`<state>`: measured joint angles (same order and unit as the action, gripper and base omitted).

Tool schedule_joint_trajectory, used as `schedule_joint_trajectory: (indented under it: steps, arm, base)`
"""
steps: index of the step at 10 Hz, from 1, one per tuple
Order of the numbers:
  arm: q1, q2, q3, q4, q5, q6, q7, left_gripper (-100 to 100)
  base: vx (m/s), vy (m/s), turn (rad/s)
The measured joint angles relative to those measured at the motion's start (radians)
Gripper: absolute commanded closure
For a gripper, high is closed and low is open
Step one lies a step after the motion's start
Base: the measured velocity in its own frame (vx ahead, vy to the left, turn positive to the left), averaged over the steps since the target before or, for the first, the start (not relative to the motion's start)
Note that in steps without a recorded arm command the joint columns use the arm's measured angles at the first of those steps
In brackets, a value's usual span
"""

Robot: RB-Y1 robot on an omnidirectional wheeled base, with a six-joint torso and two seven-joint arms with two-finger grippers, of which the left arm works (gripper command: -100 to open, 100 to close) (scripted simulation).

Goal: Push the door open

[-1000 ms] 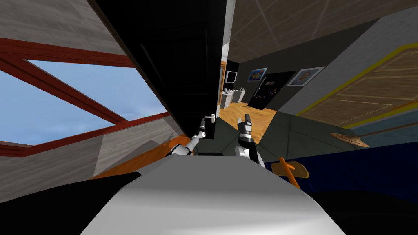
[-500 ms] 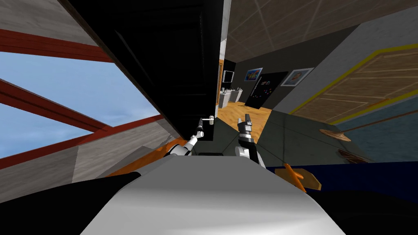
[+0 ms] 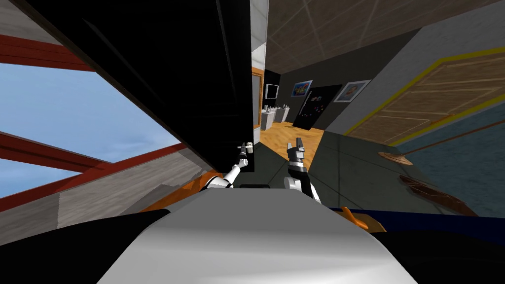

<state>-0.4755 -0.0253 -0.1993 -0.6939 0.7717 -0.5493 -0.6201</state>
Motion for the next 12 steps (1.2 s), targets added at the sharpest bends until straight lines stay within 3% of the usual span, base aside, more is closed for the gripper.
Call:
schedule_joint_trajectory:
  steps: [6,7,8,10,11,12]
  arm:
    - [-0.001,-0.002,-0.005,0.004,-0.001,0.003,0.006,100]
    - [-0.003,0.008,-0.002,0.016,0.008,0.005,0.001,100]
    - [0.031,0.012,0.009,-0.029,0.018,0.021,-0.029,100]
    - [0.005,0.022,0.011,-0.004,0.023,0.007,-0.026,100]
    - [0.015,0.031,0.022,-0.029,0.034,0.02,-0.042,100]
    - [0.003,0.031,0.023,-0.011,0.037,0.011,-0.045,100]
  base:
    - [0.015,0.006,-0.003]
    - [0.199,-0.038,0.029]
    - [0.156,-0.036,0.045]
    - [0.121,-0.009,0.006]
    - [0.17,-0.033,0.064]
    - [0.093,-0.014,0.025]
